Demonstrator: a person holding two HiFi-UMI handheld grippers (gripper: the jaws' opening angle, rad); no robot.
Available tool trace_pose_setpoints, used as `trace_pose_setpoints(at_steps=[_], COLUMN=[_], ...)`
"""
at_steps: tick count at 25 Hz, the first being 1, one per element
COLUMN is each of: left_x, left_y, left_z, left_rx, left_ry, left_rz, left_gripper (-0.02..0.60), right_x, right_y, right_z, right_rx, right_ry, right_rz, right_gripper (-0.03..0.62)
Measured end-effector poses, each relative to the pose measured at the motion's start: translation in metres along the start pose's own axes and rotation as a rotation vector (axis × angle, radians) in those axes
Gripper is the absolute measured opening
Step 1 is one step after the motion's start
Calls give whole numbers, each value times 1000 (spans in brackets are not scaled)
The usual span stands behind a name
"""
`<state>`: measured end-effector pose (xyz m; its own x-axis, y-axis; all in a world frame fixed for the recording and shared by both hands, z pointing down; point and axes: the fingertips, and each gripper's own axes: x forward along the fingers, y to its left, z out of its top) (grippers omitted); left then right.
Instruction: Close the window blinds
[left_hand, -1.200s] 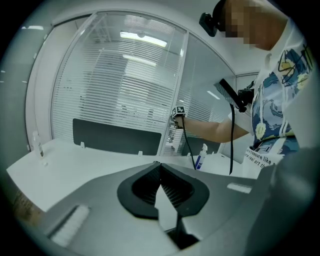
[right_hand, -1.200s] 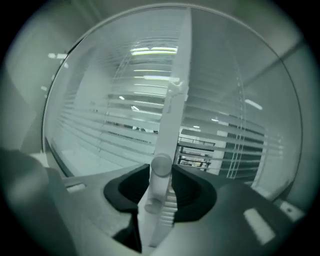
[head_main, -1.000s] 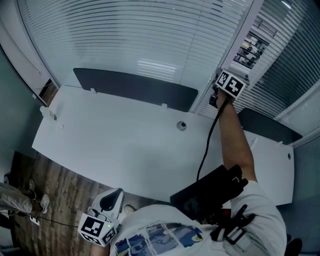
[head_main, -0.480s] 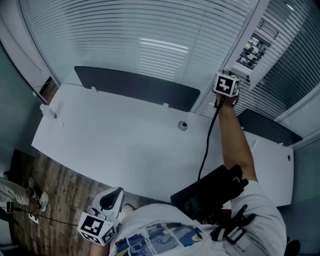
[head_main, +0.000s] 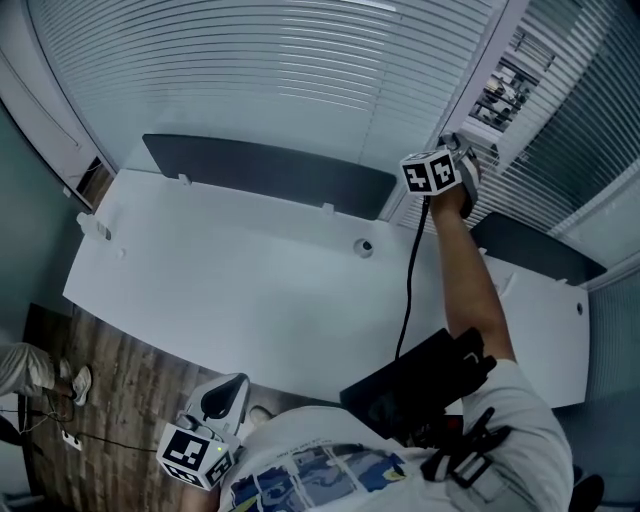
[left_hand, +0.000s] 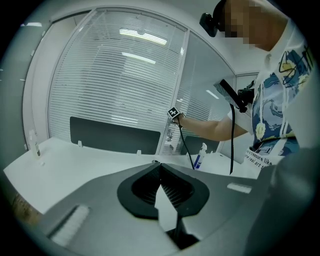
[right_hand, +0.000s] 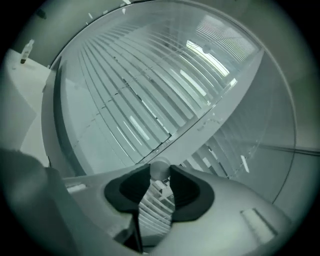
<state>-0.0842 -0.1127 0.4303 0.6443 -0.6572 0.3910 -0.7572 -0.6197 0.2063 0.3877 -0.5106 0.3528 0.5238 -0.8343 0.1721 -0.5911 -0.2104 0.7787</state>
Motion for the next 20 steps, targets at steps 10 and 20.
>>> trace_pose_setpoints(at_steps=[10,20], left_x=[6,9], left_y=[-4,-8], left_z=[0,5], left_rx=[9,18], left_ry=[4,7], left_rz=[-22,-32], left_gripper=[6,6], right_x=[-8,-6], right_y=[-3,-7], right_z=[3,-4], right_rx=[236,978], right_ry=[-59,-19], right_rz=[108,351], right_gripper=[127,136])
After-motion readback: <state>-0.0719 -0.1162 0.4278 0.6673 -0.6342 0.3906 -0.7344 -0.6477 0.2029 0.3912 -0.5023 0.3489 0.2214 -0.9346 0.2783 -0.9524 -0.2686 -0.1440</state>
